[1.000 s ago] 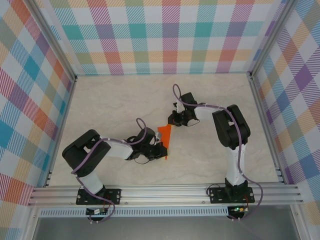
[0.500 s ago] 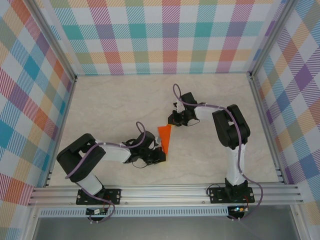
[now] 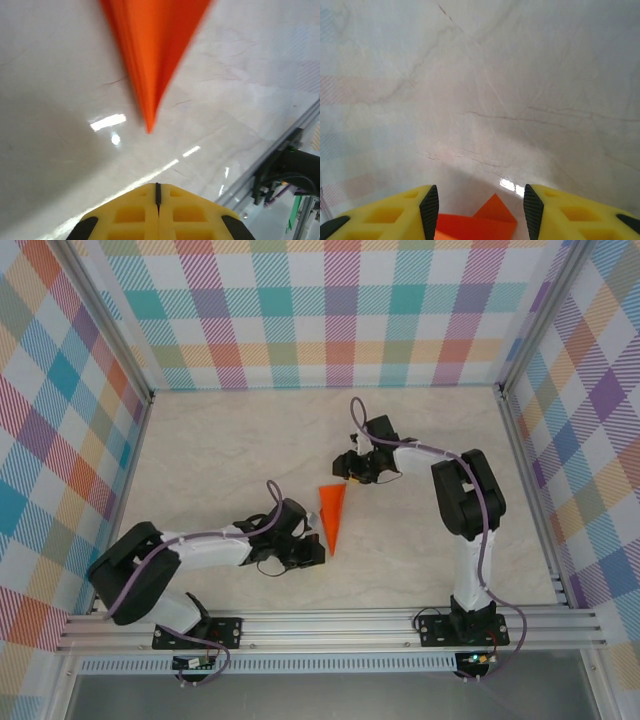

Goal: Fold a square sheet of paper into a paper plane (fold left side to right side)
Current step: Fold the wing for the fifth time at the center of the table, then move the paper plane to the top-center of the table.

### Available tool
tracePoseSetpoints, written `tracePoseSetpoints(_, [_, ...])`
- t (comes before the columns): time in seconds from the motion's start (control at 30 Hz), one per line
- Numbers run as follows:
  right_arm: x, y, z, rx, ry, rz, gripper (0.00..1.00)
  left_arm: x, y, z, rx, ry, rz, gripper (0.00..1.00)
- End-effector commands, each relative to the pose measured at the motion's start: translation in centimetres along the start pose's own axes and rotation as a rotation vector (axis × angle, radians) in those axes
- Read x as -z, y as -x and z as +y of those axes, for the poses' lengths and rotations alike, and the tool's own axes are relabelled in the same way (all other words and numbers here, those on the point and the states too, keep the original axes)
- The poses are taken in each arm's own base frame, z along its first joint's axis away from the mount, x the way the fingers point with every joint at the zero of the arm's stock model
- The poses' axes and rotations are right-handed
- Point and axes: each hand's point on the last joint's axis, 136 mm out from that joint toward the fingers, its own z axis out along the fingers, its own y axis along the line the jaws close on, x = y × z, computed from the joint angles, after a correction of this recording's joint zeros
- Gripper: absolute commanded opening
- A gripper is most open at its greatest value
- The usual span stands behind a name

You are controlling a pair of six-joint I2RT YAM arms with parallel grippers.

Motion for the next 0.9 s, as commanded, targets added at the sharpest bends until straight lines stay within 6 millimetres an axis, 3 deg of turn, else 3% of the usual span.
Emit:
tracePoseSetpoints(0.0, [4.7, 2.8, 2.9, 0.078, 0.001, -0.099, 0.57, 3.0, 0.9, -0.2, -0.08, 0.068, -0.058, 0.04])
tracePoseSetpoints(0.1, [7.0, 2.4, 2.9, 0.069, -0.07, -0.109, 0.66, 5.7, 2.1, 1.3, -0.072, 0.181, -0.142, 0.1])
tracePoseSetpoints(0.23, [8.6, -1.0, 2.1, -0.02, -0.171, -0.027, 0.73, 10.2, 4.8, 4.0, -0.072, 0.415, -0.346, 0.22])
tracePoseSetpoints(0.4, [6.8, -6.8, 2.7, -0.061, -0.226, 0.088, 0.8, 15.0, 7.5, 5.3, -0.027, 0.548, -0.595, 0.42])
tracePoseSetpoints(0.53, [5.3, -9.2, 1.9, -0.075, -0.32, 0.126, 0.81, 16.2, 8.2, 5.3, -0.022, 0.568, -0.653, 0.49])
tracePoseSetpoints(0.63, [4.2, -10.4, 1.1, -0.094, -0.35, 0.153, 0.74, 16.3, 8.1, 5.5, -0.02, 0.577, -0.65, 0.51])
tracePoseSetpoints(0.87, [2.2, -11.8, 0.5, -0.093, -0.376, 0.215, 0.45, 16.9, 8.0, 5.5, -0.015, 0.572, -0.675, 0.53])
